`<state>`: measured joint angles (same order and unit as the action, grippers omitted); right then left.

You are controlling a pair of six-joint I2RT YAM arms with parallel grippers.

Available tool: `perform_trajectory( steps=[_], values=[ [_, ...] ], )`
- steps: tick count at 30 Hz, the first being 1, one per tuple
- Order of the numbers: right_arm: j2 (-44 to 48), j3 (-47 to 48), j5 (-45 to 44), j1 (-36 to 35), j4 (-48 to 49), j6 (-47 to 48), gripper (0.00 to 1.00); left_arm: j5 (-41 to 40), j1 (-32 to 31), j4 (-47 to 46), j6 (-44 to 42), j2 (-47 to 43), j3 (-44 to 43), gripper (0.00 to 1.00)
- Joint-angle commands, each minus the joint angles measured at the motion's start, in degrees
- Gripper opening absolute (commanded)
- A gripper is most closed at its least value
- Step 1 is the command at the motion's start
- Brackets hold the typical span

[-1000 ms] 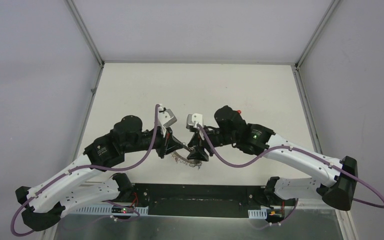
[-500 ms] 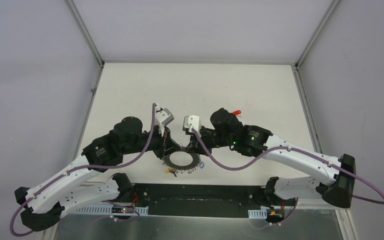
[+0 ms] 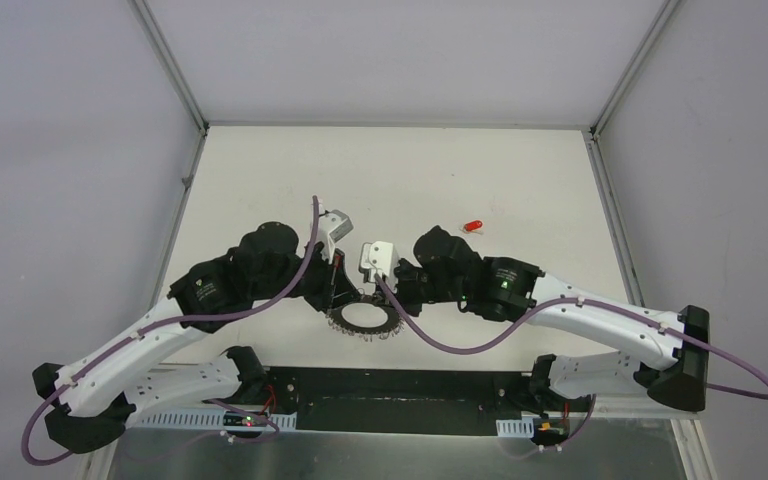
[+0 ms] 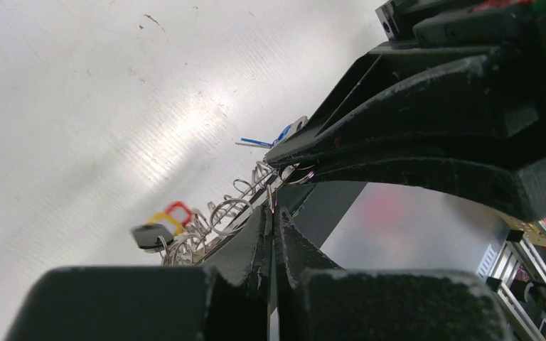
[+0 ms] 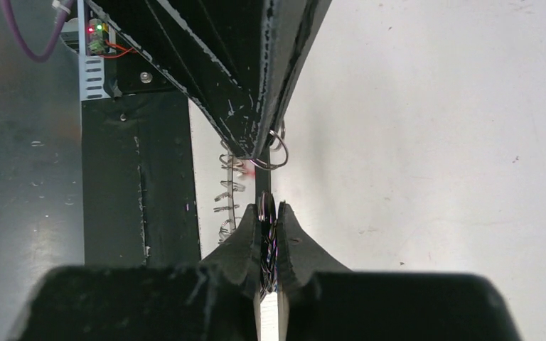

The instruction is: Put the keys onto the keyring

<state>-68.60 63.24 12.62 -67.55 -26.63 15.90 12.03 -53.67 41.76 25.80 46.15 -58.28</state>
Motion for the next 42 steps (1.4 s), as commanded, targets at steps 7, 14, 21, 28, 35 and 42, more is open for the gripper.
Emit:
perform_trajectory(
  steps=[7, 14, 21, 28, 35, 42],
  values=[
    [0.49, 4.01, -11.42, -2.79, -4.04, 2.17, 0.00, 0.57, -0.12, 6.37, -0.98, 3.33, -6.86, 0.00],
    [-2.10, 7.14, -20.97, -5.65, -7.56, 2.03, 0.00, 0.54, -0.11, 11.82, -0.90, 7.63, -11.99, 0.00],
    [-3.87, 8.00, -30.36, -8.34, -8.54, 1.90, 0.00, 1.23, -0.11, 16.59, 0.38, 11.74, -16.68, 0.00],
    [-4.13, 7.78, -37.69, -9.87, -8.86, 1.77, 0.00, 3.16, -0.10, 19.99, 1.63, 13.96, -20.91, 0.00],
    [-4.81, 7.79, -42.15, -11.29, -9.10, 2.31, 0.00, 5.75, -0.08, 23.88, 2.15, 16.88, -23.02, 0.00],
    [-4.64, 7.16, -44.94, -12.60, -8.63, 3.97, 0.00, 5.41, -0.12, 30.70, 0.77, 21.18, -26.03, 0.00]
  ],
)
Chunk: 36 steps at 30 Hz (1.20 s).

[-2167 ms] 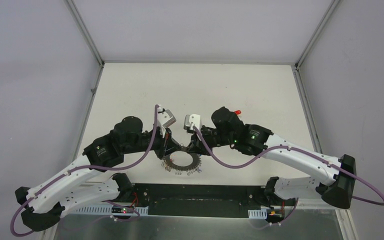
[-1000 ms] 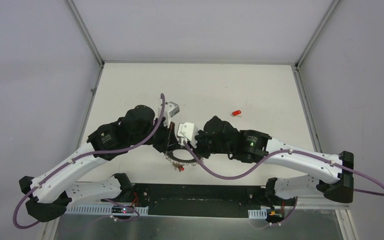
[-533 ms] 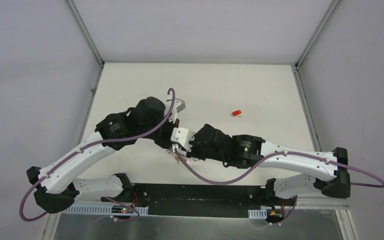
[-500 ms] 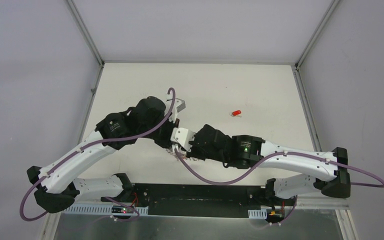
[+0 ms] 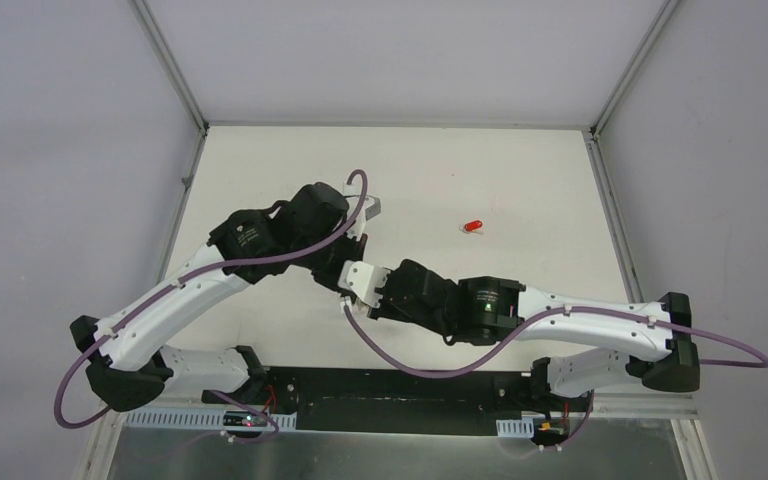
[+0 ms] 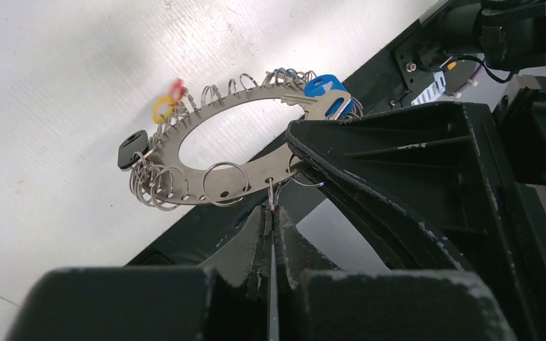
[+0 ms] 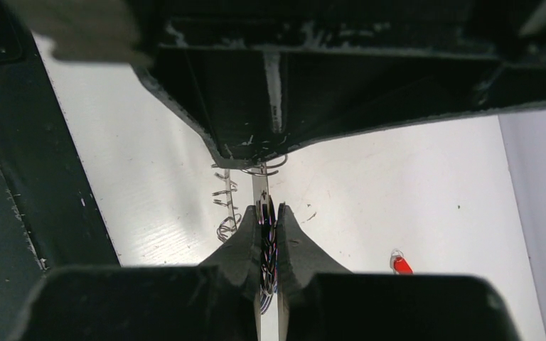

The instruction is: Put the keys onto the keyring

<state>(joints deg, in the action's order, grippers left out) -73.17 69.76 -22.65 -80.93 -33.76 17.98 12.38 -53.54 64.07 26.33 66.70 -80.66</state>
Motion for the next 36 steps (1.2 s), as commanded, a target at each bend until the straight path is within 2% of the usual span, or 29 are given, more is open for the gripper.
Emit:
perform_trajectory(
  steps=[1, 8, 16, 22, 25, 29, 36],
  values=[
    [-0.05, 0.51, -9.72, 0.63, -1.30, 2.19, 0.00, 4.82, -0.23, 9.23, -0.09, 1.34, -4.15, 0.00],
    [0.83, -1.07, -8.53, 0.15, 0.54, 4.00, 0.00, 1.78, -0.24, 13.33, -5.95, 4.42, -7.66, 0.00],
    [4.17, -4.09, -6.99, 0.12, 4.12, 5.22, 0.00, 3.33, -0.23, 11.52, -15.11, 0.98, -5.75, 0.00],
    [4.42, -4.23, -5.56, 0.07, 4.78, 5.09, 0.00, 2.65, -0.24, 13.36, -18.39, 1.04, -5.74, 0.00],
    [5.00, -4.60, -4.47, 0.10, 6.10, 4.14, 0.00, 0.58, -0.23, 12.37, -17.18, 0.77, -5.32, 0.00],
    [6.42, -5.67, -2.22, 0.16, 8.87, 1.07, 0.00, -0.24, -0.20, 3.79, -13.68, -3.26, -1.60, 0.00],
    [9.50, -8.48, 2.28, 0.56, 12.73, -5.13, 0.00, -1.29, -0.24, -15.32, -9.35, -16.57, 9.02, 0.00]
  ],
)
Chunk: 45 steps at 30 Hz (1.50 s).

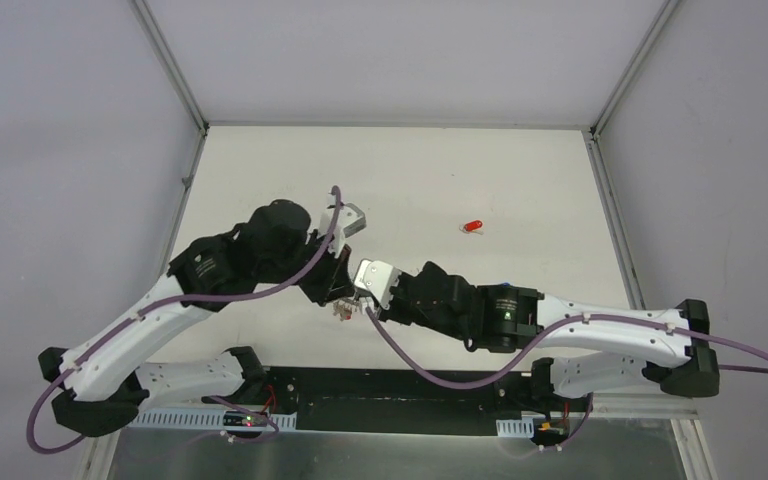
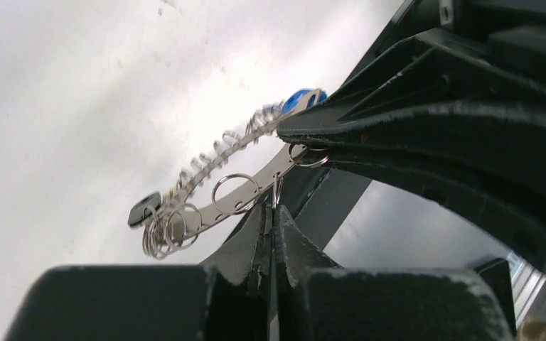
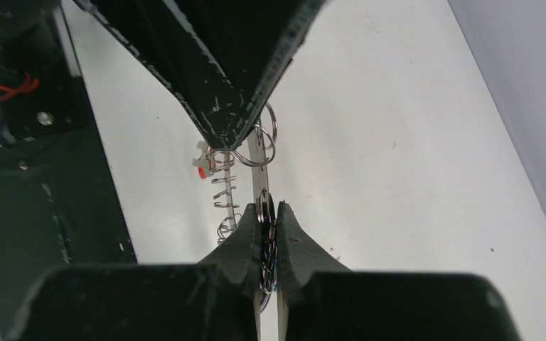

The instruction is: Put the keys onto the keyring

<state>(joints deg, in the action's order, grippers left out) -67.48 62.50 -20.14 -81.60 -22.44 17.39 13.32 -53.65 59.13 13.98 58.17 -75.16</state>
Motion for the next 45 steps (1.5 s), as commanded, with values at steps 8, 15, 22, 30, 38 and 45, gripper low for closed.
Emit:
perform_trajectory(
  steps=[8, 15, 22, 30, 38, 45],
  values=[
    [6.62, -3.62, 7.31, 3.71, 3.00, -10.08, 0.00, 3.44, -0.14, -20.20, 1.45, -14.90, 9.56, 0.00],
    [11.27, -5.94, 8.45, 9.47, 5.03, -10.55, 0.00, 4.92, -0.14, -14.63, -2.08, -14.43, 6.95, 0.00],
    [8.77, -2.08, 22.63, 11.36, -0.92, -7.62, 0.00, 2.95, -0.08, -4.02, 0.18, -7.89, -1.10, 0.00],
    [6.19, 1.58, 22.21, 11.37, -4.57, -4.88, 0.00, 1.38, -0.08, 0.19, 4.71, -2.69, -6.36, 0.00],
    [8.90, -2.05, 18.66, 11.46, 1.94, -11.12, 0.00, -2.54, -0.12, -4.90, 15.55, -6.14, 0.74, 0.42],
    [11.67, -6.78, 15.20, 11.55, 8.61, -17.19, 0.00, -3.33, -0.09, -23.35, 28.89, -16.27, 16.73, 0.58]
  ],
)
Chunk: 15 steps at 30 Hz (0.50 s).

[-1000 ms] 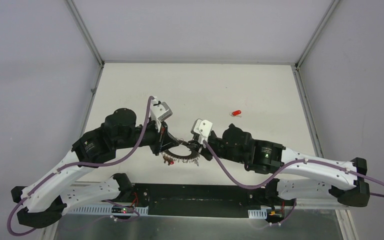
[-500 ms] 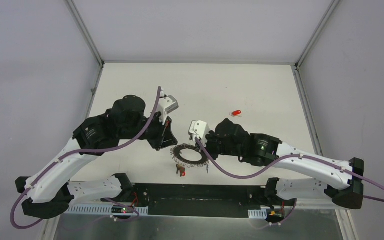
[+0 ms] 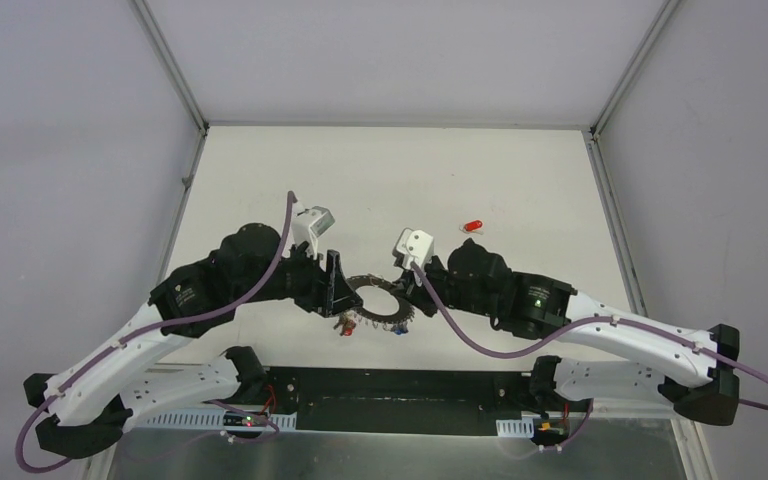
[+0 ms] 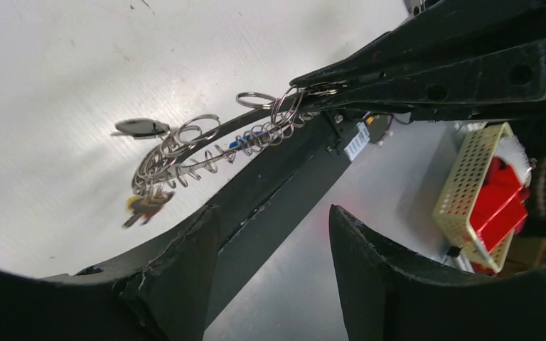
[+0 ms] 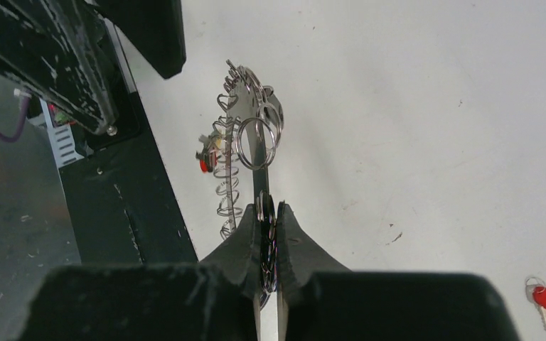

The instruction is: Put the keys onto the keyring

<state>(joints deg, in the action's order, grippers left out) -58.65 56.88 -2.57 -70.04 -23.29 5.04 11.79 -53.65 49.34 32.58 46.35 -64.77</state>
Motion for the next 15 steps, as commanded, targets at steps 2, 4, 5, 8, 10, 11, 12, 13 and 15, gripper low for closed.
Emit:
perform_trajectory(
  steps=[2, 4, 5, 8, 10, 11, 12, 13, 15],
  values=[
    [3.50, -1.98, -2.17, -0.08, 10.98, -7.27, 0.00, -1.73, -0.06, -19.45, 13.94, -6.19, 10.90, 0.59],
    [4.20, -3.09, -1.69, -0.06, 12.65, -8.92, 0.00, -1.51, -0.11, -25.10, 16.52, -7.43, 14.40, 0.57],
    [4.76, -3.63, -1.54, -0.08, 13.67, -9.74, 0.00, -1.18, -0.06, -28.02, 17.01, -8.01, 15.82, 0.56],
    [5.90, -5.28, -1.30, -0.06, 15.77, -11.75, 0.00, -1.25, -0.09, -36.05, 18.37, -8.63, 18.93, 0.52],
    [6.46, -6.02, -1.13, -0.01, 16.82, -12.55, 0.00, -1.26, -0.13, -38.89, 18.69, -8.34, 20.12, 0.51],
    [6.65, -6.15, -1.12, -0.01, 17.04, -12.70, 0.00, -1.43, -0.09, -39.50, 18.67, -8.06, 20.46, 0.51],
    [6.69, -6.12, -1.13, -0.02, 17.09, -12.72, 0.00, -1.65, -0.07, -39.92, 18.63, -7.72, 20.47, 0.51],
    [6.63, -6.04, -1.12, -0.05, 17.13, -12.71, 0.00, -1.76, -0.08, -40.28, 18.25, -7.42, 20.51, 0.51],
    [6.62, -5.91, -0.97, -0.05, 17.03, -12.63, 0.00, -2.03, -0.11, -40.12, 17.40, -6.75, 20.32, 0.52]
  ],
)
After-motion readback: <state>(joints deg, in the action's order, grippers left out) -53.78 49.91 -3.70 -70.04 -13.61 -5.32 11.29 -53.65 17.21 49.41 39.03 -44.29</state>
